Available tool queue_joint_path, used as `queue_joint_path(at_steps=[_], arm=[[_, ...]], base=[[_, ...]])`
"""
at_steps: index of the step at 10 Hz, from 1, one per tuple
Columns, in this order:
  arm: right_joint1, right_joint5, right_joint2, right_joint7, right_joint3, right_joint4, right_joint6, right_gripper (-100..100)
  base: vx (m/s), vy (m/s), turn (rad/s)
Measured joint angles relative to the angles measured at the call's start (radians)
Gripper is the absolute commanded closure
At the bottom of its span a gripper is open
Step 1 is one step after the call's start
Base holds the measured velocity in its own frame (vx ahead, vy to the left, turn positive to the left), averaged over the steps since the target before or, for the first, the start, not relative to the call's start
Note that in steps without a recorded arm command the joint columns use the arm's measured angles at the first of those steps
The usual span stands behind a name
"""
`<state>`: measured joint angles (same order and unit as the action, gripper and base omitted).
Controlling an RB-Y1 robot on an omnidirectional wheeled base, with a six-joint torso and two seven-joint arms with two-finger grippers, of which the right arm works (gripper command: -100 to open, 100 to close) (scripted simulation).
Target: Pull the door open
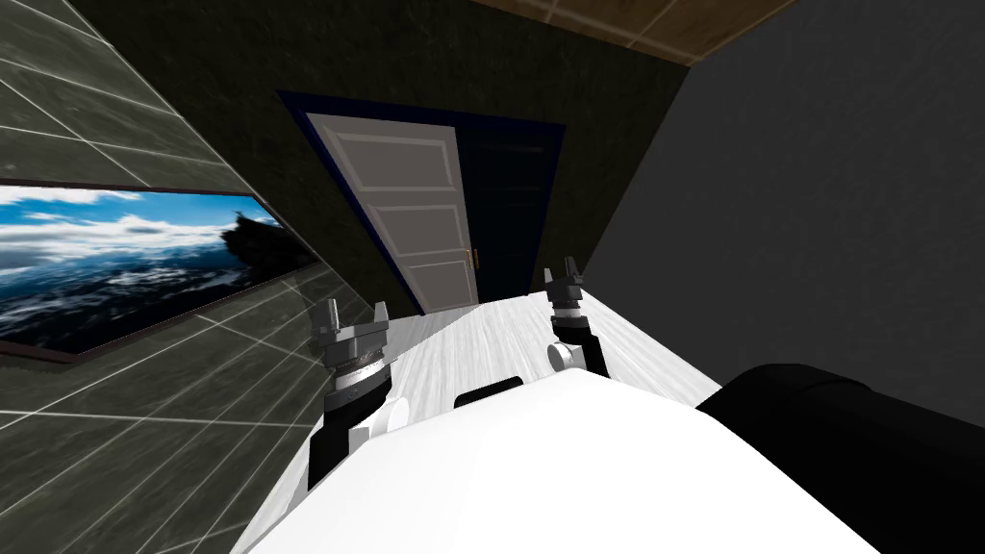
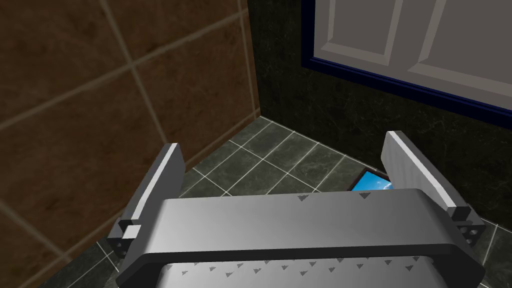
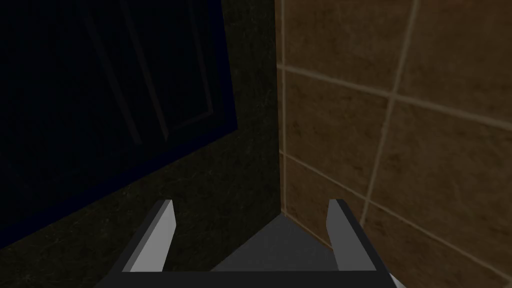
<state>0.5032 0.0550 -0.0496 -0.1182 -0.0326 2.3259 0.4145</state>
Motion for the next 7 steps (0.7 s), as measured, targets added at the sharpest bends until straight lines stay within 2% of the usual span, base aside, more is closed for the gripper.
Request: queue_joint_path(at_steps=[7], arm=[[-0.005, 0.043, 0.048, -0.112, -0.016, -0.1, 0.035, -100]], base=[[0.175, 0.023, 0.033]])
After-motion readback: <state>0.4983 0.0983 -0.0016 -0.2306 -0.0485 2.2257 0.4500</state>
